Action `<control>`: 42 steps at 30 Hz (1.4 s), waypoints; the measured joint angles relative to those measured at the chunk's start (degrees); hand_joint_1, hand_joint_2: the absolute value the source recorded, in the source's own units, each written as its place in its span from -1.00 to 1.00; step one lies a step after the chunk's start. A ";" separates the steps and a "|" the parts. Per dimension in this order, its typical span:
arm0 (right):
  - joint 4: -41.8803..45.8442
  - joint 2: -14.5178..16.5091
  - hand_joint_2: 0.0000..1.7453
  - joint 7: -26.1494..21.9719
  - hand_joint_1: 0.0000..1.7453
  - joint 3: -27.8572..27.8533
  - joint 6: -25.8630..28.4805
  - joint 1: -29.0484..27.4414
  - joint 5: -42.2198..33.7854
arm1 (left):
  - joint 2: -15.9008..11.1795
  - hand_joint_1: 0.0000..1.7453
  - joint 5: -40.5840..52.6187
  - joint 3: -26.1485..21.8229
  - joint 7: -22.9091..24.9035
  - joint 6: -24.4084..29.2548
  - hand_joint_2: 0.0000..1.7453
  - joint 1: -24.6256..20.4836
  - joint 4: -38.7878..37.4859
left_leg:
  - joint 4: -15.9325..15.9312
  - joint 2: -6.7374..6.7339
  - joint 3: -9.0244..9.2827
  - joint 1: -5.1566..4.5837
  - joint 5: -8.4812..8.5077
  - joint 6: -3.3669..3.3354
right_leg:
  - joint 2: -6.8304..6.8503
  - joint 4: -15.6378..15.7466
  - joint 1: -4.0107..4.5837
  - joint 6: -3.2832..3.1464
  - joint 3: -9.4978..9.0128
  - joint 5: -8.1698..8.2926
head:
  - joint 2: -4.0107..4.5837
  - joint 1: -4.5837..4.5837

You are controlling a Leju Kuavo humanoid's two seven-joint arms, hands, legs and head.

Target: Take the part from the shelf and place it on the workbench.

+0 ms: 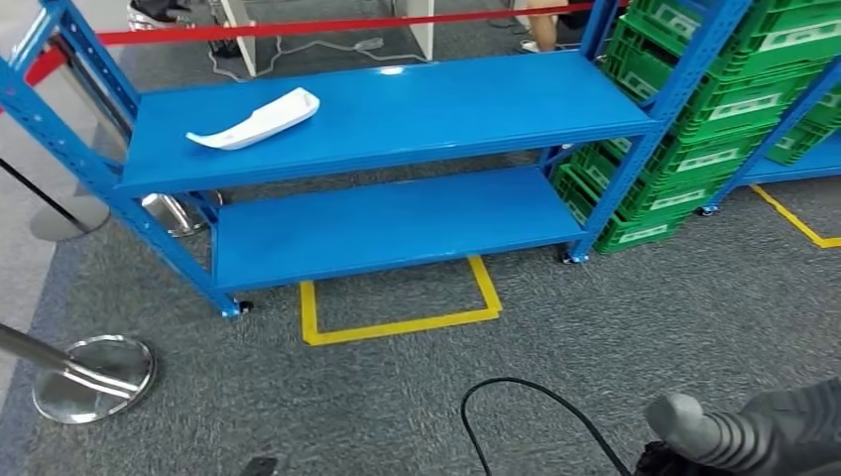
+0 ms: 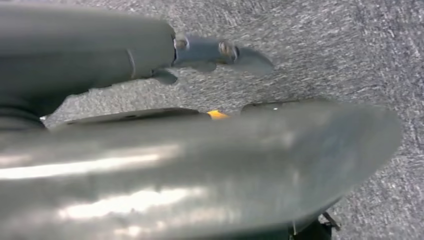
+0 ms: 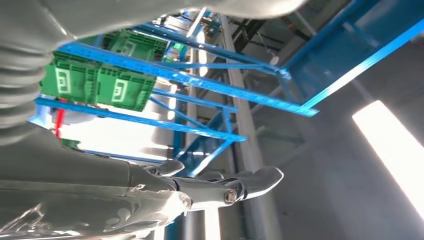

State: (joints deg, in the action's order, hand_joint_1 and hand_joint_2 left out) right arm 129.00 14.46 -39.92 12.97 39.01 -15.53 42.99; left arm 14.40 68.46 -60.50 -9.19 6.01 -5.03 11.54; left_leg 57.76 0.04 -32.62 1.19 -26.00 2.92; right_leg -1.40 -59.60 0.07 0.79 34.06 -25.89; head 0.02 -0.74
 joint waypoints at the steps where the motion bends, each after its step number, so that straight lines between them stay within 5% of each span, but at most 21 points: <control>1: 0.00 0.00 1.00 -0.02 -1.00 0.02 0.00 -0.01 0.16 | 0.13 -1.00 0.02 0.00 -0.11 0.12 -1.00 -0.01 0.00 | 0.02 0.04 -0.11 -0.07 0.06 -0.73 | -0.02 0.13 0.01 -0.12 0.02 0.08 | 0.00 -0.07; 11: -0.31 -0.02 1.00 0.03 -1.00 0.45 -0.02 0.12 1.29 | 0.31 -1.00 -0.33 -0.13 -0.62 0.36 -1.00 -0.02 0.00 | -0.01 0.05 -0.17 -0.70 0.12 -1.74 | 0.12 1.16 -0.48 1.76 -0.43 0.77 | 0.00 -0.10; 26: -1.06 -0.02 1.00 0.04 -1.00 0.66 -0.02 0.13 0.66 | -0.03 -1.00 -0.99 0.00 -0.63 0.13 -1.00 -0.02 0.00 | -0.10 0.06 -0.17 -0.63 0.32 -1.75 | 0.12 1.08 -0.39 1.77 -0.33 0.80 | 0.00 -0.09; 35: -10.41 -0.23 1.00 0.43 -1.00 0.40 -0.04 0.50 -4.35 | -0.14 -1.00 -1.15 0.08 -0.74 -0.32 -1.00 -0.07 0.00 | -0.10 0.06 -0.19 -0.64 0.33 -1.76 | 0.10 1.08 -0.41 1.77 -0.33 0.80 | 0.00 -0.09; 42: -32.45 -1.51 1.00 14.56 -1.00 -0.58 -0.04 5.69 -7.16 | -0.48 -1.00 0.22 0.62 -1.11 -1.44 -1.00 -0.25 0.00 | -0.11 0.05 -0.23 -0.60 0.44 -1.73 | 0.09 1.06 -0.36 1.74 -0.27 0.88 | 0.00 -0.09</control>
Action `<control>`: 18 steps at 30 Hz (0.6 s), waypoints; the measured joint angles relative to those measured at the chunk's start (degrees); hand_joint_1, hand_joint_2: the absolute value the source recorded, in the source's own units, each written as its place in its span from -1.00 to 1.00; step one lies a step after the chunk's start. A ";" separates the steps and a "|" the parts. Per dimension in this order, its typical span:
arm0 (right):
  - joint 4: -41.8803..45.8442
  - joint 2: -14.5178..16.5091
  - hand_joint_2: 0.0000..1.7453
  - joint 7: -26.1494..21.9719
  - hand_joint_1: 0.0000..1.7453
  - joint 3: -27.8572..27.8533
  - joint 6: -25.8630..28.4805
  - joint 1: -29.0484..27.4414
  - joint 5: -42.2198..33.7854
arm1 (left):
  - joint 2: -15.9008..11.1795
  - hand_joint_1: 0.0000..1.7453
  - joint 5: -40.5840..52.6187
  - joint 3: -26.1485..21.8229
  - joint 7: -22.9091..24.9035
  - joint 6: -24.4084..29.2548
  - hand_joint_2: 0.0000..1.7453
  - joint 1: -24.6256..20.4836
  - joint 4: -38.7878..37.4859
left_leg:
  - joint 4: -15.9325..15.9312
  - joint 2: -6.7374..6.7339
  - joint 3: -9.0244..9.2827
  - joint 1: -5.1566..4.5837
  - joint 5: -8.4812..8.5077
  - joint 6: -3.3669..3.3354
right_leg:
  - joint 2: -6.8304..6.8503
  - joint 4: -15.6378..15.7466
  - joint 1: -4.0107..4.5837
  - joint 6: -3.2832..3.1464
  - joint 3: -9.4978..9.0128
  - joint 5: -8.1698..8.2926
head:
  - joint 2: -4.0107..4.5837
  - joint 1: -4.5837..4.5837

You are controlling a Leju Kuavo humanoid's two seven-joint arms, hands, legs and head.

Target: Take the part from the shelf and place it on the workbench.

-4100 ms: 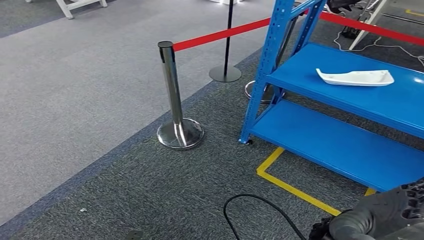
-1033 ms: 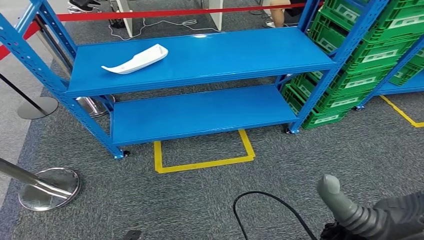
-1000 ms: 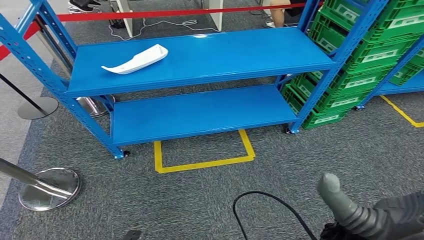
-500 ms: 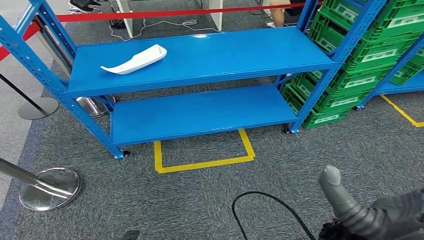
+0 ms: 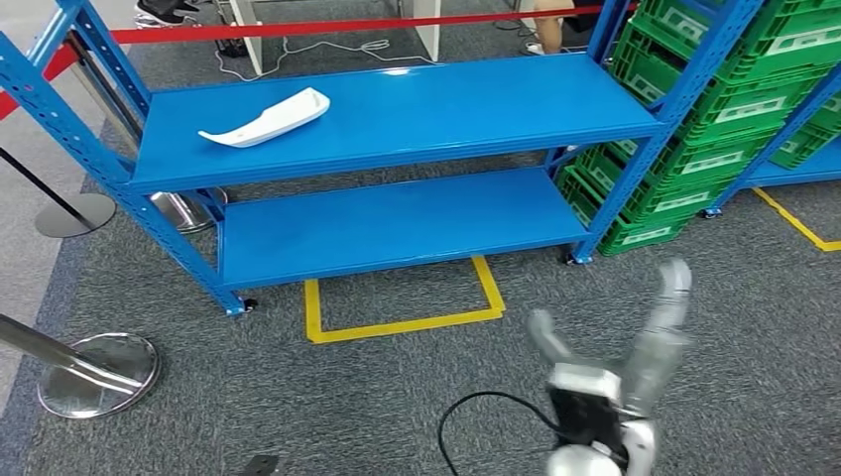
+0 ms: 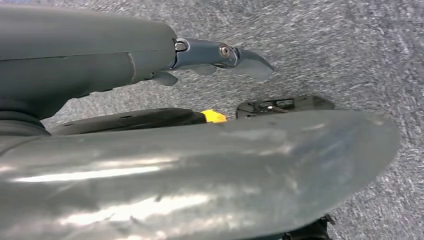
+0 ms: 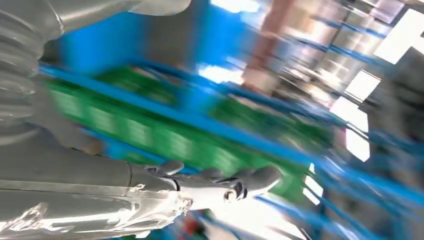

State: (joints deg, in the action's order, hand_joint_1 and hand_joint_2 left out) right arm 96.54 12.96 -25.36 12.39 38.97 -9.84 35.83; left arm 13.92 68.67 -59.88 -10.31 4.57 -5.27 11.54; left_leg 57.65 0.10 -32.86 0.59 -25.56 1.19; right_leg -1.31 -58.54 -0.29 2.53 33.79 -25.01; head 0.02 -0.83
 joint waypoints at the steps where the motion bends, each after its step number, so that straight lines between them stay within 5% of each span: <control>1: -4.58 -0.14 1.00 -0.17 -1.00 -0.55 0.01 1.31 -1.00 | -0.06 -1.00 0.14 0.18 -0.06 -0.13 -1.00 -0.02 0.00 | 0.00 0.01 -0.02 0.00 0.04 0.00 | 0.03 0.00 0.00 0.00 0.01 0.01 | 0.00 0.00; 9: -41.69 -0.28 1.00 -0.01 -1.00 -11.87 0.09 12.58 -0.43 | -0.23 -1.00 0.92 0.84 -0.09 -0.42 -1.00 0.02 0.00 | 0.00 0.01 -0.11 0.00 0.15 -0.01 | 0.07 -0.01 0.00 -0.08 0.13 0.13 | 0.00 0.00; 18: -64.84 -0.52 1.00 9.27 -1.00 -26.07 0.19 16.11 9.67 | -0.58 -1.00 1.16 0.86 0.41 -0.51 -1.00 0.09 0.00 | 0.00 0.00 -0.23 0.00 0.12 0.00 | -0.01 -0.01 0.00 -0.08 0.29 0.12 | 0.00 0.01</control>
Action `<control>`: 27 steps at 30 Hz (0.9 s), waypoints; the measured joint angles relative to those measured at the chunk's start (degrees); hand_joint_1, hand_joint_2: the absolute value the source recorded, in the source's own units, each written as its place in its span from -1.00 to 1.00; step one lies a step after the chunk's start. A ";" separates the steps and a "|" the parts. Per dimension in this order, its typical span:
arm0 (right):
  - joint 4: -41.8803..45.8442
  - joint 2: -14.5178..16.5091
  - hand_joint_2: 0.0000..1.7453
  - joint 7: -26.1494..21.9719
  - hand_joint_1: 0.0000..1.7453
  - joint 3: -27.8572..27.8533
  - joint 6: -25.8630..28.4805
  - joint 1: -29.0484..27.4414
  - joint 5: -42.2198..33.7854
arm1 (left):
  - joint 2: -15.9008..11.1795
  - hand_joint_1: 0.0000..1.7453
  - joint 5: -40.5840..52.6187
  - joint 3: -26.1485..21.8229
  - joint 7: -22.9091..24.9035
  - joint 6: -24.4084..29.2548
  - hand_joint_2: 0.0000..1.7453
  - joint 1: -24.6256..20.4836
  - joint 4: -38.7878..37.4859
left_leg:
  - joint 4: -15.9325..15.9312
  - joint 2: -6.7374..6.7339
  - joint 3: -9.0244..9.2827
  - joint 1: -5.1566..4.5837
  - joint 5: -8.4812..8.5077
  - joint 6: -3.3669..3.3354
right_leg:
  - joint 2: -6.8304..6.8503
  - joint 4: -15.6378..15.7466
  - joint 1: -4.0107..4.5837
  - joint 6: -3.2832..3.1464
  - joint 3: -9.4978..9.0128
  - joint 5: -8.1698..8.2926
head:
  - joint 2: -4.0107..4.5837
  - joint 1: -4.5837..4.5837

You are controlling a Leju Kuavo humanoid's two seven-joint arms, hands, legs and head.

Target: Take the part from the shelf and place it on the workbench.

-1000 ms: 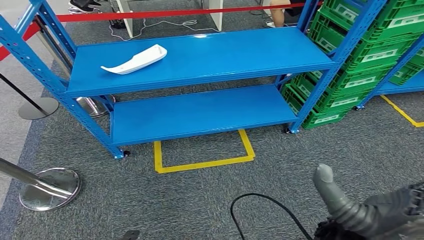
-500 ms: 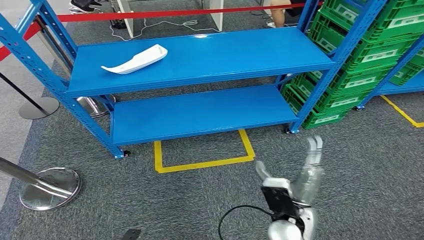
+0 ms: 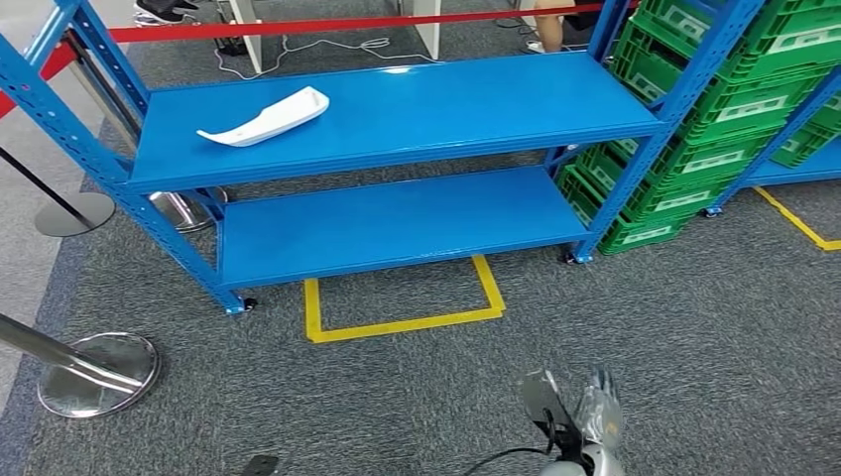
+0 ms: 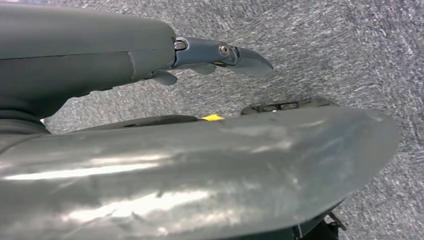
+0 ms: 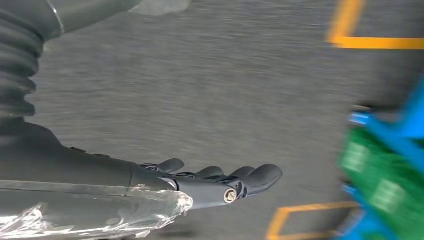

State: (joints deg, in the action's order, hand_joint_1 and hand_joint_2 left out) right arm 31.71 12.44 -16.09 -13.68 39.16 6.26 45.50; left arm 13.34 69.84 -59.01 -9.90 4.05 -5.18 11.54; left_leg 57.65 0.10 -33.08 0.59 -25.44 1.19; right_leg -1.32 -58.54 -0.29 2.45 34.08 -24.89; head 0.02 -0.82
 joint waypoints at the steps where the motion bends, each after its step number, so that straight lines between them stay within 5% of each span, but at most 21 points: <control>1: -1.05 -0.03 1.00 1.52 -1.00 -0.90 0.01 0.04 1.68 | -0.01 -1.00 0.07 0.00 0.06 -0.02 -1.00 -0.01 0.00 | 0.00 0.00 0.00 0.00 0.00 0.00 | 0.00 0.00 0.00 0.00 0.01 0.00 | 0.00 0.00; 9: -7.62 -0.66 1.00 9.44 -1.00 -6.39 -0.01 0.38 7.41 | -0.03 -1.00 0.44 0.00 0.21 -0.07 -1.00 -0.03 0.00 | 0.00 -0.01 0.01 0.00 0.00 0.00 | 0.01 0.00 0.00 0.00 0.03 0.00 | 0.00 -0.01; 19: -16.66 -3.23 1.00 34.85 -1.00 -10.04 -10.39 -3.30 10.18 | -0.10 -1.00 0.70 0.00 0.54 -0.02 -1.00 -0.09 0.00 | 0.00 -0.01 -0.06 0.00 -0.03 0.02 | -0.03 0.01 -0.01 0.00 0.07 -0.01 | 0.00 -0.01; 27: -18.14 -4.13 1.00 39.62 -1.00 -11.91 -18.44 -3.71 10.58 | -0.16 -1.00 -0.10 -0.03 -0.36 1.03 -1.00 -0.14 0.00 | -0.01 -0.01 -0.05 0.00 -0.02 0.02 | -0.03 0.01 0.00 0.00 0.08 0.02 | 0.00 -0.01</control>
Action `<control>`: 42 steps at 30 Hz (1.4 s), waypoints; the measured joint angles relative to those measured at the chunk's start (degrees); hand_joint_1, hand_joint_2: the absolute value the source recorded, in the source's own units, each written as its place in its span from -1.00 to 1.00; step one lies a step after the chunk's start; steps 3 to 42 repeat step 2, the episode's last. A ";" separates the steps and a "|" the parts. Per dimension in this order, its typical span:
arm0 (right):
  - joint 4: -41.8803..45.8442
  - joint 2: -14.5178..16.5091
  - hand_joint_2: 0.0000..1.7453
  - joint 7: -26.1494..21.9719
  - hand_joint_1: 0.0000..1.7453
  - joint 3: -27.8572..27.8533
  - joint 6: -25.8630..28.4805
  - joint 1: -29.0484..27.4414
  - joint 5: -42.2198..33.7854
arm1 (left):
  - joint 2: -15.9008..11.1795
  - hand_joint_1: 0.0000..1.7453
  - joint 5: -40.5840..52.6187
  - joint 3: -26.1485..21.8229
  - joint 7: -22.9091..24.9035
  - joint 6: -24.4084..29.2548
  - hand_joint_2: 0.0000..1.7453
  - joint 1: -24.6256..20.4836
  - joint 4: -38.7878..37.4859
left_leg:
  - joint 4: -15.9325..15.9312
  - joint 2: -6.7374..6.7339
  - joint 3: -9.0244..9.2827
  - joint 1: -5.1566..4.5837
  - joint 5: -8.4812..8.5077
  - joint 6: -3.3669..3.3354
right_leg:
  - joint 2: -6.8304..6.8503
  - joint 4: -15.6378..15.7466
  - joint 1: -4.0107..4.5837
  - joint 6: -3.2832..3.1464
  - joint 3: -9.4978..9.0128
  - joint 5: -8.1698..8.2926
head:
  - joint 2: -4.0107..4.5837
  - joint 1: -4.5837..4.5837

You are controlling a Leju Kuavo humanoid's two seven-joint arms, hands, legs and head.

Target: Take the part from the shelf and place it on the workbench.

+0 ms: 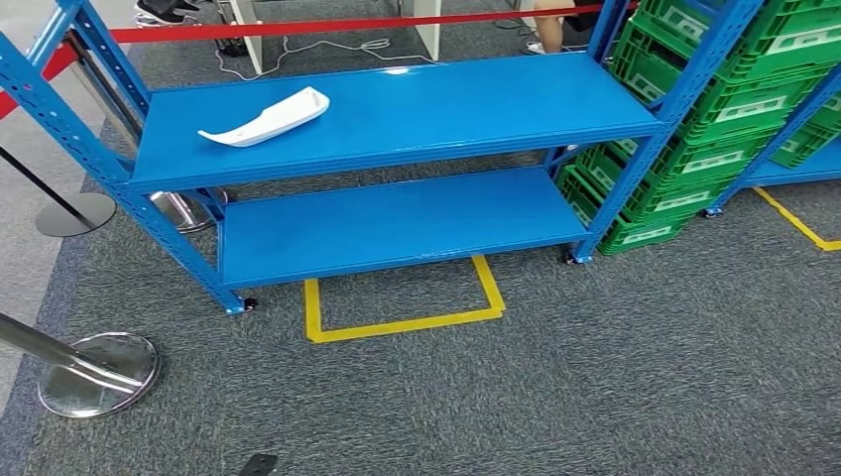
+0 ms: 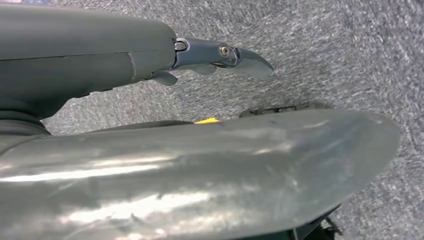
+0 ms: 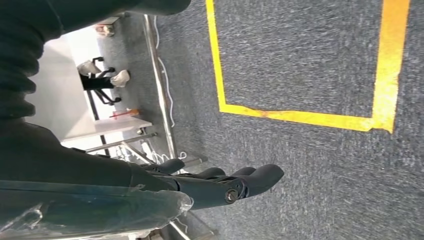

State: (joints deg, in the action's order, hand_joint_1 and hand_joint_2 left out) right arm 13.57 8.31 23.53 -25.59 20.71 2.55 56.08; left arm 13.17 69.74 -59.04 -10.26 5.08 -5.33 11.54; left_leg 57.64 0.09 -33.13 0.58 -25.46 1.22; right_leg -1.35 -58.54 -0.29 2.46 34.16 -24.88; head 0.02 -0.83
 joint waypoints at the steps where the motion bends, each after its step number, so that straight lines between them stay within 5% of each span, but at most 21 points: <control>1: -0.07 -0.08 1.00 -0.06 -1.00 -0.02 -0.21 -0.01 0.09 | -0.05 -1.00 -0.28 -0.02 -0.21 0.24 -1.00 0.00 0.00 | 0.00 0.00 0.00 0.00 0.00 0.00 | 0.00 0.00 0.00 0.00 0.00 0.01 | 0.00 0.00; 42: -0.12 -0.12 1.00 -0.09 -1.00 -0.03 -0.31 -0.01 0.11 | -0.07 -1.00 -0.41 -0.02 -0.31 0.36 -1.00 0.00 0.00 | 0.00 0.00 0.00 0.00 0.00 0.00 | 0.00 0.00 0.00 0.01 0.00 0.01 | 0.00 0.00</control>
